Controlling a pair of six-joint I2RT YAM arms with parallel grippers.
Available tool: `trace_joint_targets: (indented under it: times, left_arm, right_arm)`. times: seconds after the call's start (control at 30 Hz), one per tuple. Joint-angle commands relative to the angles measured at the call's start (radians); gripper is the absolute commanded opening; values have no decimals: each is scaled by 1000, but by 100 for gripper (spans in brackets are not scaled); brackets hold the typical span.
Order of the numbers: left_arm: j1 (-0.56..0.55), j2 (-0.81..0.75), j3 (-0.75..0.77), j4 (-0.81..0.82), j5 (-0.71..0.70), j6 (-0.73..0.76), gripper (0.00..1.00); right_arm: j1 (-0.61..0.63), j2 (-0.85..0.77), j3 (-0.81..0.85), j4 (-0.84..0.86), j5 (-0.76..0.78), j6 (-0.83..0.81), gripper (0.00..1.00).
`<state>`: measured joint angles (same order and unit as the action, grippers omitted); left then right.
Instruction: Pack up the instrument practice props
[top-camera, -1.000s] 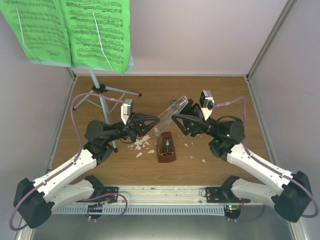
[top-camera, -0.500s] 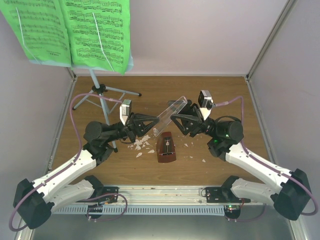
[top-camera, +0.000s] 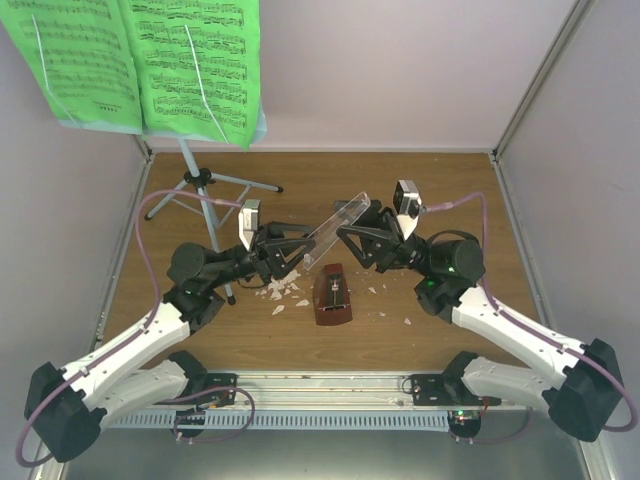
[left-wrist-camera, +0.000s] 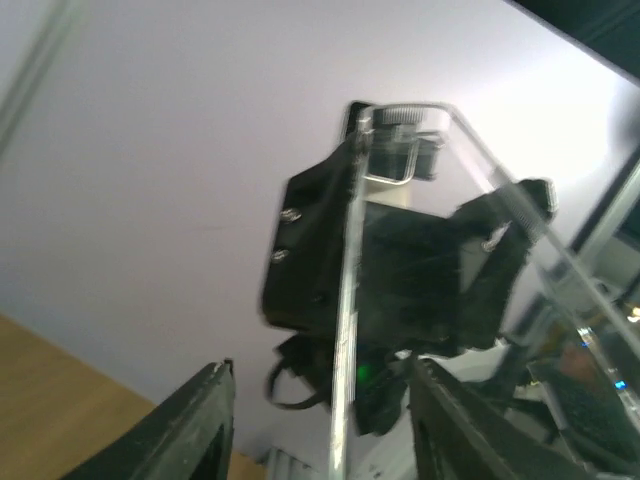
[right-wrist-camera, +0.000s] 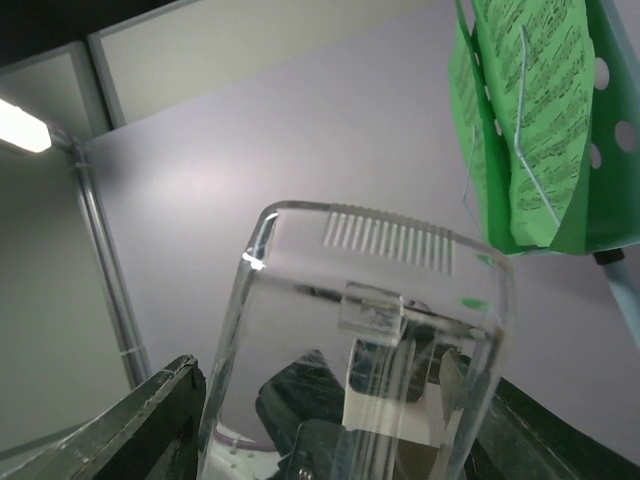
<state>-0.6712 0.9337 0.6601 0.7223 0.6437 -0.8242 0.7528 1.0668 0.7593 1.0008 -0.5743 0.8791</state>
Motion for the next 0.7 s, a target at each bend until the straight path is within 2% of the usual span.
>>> trace_joint_targets:
  times: [0.0, 0.13, 0.3, 0.4, 0.5, 0.67]
  left_arm:
    - [4, -81, -36, -126, -124, 78, 60]
    - [1, -170, -103, -336, -276, 168, 76]
    - [-56, -183, -202, -492, -404, 304, 83]
    - [-123, -157, -268, -457, -457, 393, 90]
    - [-186, -121, -347, -360, -525, 478, 98]
    - [-304, -17, -504, -124, -679, 531, 99]
  right_arm:
    - [10, -56, 16, -124, 71, -110, 43]
    - [9, -133, 24, -341, 133, -224, 43]
    - [9, -236, 41, -667, 279, -392, 43]
    - [10, -281, 43, -806, 360, -450, 43]
    - [9, -325, 27, -877, 415, -471, 44]
    - [9, -366, -7, -886, 456, -467, 45]
